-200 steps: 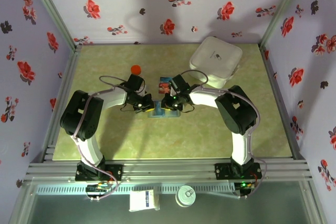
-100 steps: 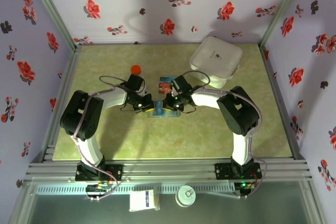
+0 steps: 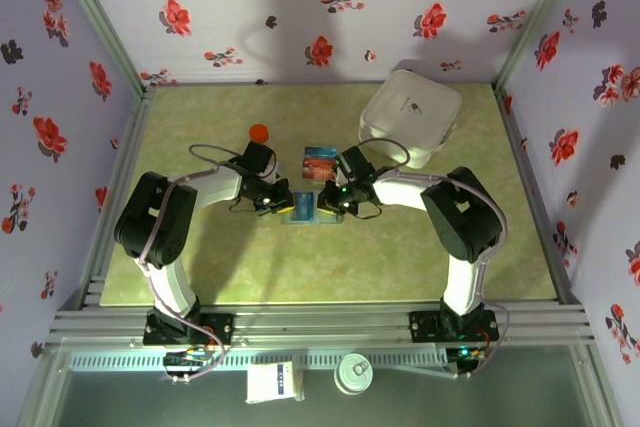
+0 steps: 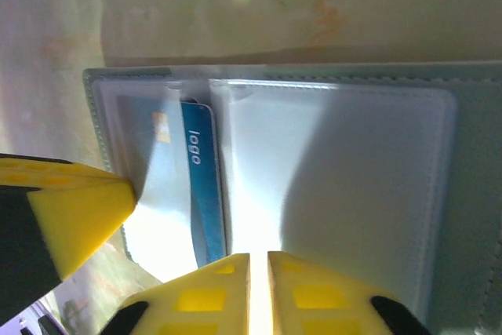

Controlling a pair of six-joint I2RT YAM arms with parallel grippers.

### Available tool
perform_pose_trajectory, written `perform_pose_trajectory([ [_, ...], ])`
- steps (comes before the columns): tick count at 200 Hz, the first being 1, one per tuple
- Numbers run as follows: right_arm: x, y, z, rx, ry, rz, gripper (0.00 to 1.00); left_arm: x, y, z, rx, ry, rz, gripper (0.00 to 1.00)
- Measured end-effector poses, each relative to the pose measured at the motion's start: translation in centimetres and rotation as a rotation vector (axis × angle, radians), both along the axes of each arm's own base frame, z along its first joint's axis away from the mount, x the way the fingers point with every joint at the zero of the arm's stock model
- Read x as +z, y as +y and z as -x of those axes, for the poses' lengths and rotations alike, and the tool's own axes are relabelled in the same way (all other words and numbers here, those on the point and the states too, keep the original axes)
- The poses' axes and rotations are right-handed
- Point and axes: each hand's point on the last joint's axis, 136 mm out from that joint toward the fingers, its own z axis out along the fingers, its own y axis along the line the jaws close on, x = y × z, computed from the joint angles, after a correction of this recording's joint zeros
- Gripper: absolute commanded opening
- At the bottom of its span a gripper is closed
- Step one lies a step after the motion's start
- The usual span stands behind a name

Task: Take the credit cards out of the card holder

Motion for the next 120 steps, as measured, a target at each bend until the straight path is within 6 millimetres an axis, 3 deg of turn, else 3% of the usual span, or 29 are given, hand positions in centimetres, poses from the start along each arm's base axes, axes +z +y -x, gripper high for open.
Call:
perform_pose_trajectory([
  [57, 1.7, 1.7, -0.7, 0.008, -0.025, -0.107, 0.21, 0.0, 0.0, 0.0, 0.000, -0.001, 0.002, 0.00],
  [120, 0.2, 1.6, -0.5, 0.006, 0.004, -0.086, 0.22, 0.0, 0.0, 0.0, 0.000, -0.001, 0.002, 0.00],
])
